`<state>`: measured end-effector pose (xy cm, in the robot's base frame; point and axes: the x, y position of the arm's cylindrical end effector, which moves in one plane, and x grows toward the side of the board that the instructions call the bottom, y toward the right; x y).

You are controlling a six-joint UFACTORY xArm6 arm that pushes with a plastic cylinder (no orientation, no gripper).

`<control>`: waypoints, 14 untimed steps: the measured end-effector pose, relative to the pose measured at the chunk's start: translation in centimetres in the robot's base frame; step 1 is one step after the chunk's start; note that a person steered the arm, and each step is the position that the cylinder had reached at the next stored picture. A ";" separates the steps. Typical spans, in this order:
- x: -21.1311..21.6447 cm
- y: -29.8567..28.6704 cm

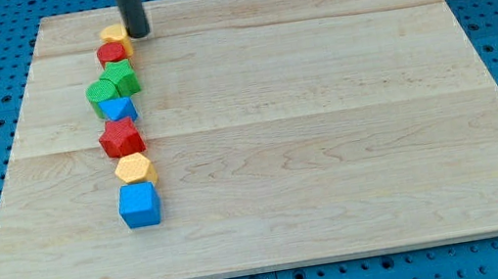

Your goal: Slide the green circle slightly to the right

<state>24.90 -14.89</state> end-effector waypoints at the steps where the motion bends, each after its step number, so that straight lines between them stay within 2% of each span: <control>1: -1.5 -1.0; 2: -5.7 -1.8; 3: -5.8 -3.4; 5: -0.3 -15.3; 8: 2.0 -13.3; 10: 10.0 -12.1; 11: 11.5 -10.7; 14: 11.5 -5.6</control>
<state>36.38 -20.49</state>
